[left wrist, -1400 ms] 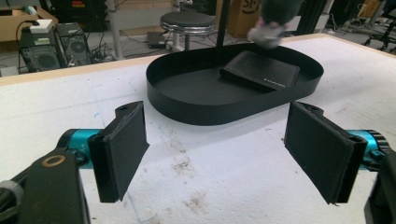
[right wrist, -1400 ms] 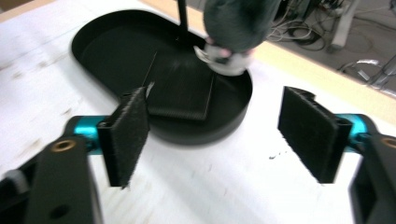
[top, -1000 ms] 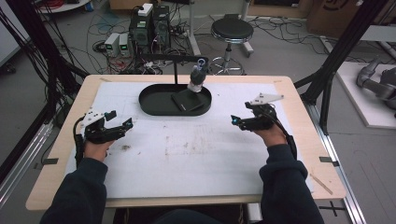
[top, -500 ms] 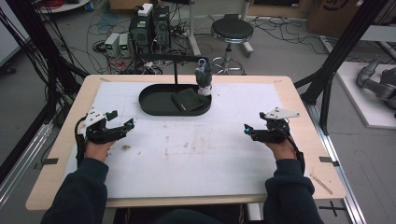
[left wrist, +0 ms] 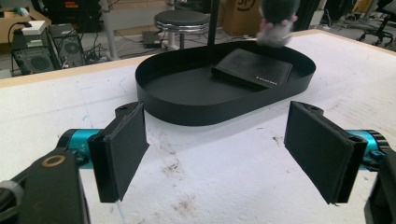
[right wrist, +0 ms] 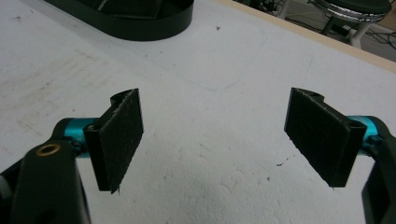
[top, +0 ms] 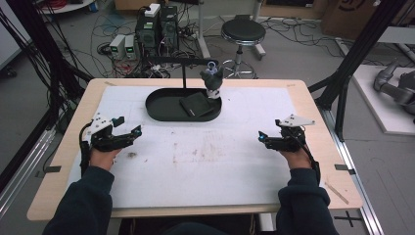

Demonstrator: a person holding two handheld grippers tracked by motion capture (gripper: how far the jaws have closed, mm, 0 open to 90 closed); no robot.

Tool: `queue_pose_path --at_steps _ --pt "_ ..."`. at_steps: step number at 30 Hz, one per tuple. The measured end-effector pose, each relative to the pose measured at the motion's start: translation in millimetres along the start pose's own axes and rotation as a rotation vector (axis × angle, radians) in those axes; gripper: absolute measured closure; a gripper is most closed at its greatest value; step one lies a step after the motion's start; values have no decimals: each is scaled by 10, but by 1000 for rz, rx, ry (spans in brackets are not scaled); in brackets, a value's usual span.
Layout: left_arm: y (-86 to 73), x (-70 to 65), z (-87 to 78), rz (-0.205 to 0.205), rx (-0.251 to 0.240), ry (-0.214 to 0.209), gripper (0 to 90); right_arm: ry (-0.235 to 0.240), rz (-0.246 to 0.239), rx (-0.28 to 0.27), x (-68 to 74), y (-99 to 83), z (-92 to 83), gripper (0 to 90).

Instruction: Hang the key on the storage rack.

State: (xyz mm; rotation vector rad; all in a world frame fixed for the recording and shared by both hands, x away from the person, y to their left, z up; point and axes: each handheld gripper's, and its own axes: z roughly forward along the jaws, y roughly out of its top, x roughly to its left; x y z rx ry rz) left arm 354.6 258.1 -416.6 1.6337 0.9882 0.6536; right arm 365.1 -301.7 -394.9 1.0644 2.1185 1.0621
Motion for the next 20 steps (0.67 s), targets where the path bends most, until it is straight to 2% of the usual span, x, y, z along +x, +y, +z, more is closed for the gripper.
queue_pose_path --at_steps 5,20 --pt "-1 -10 7 3 -1 -6 211 -6 -7 17 -1 -16 15 200" --pt "-6 -3 17 3 3 -3 211 -18 2 10 -30 -28 9 200"
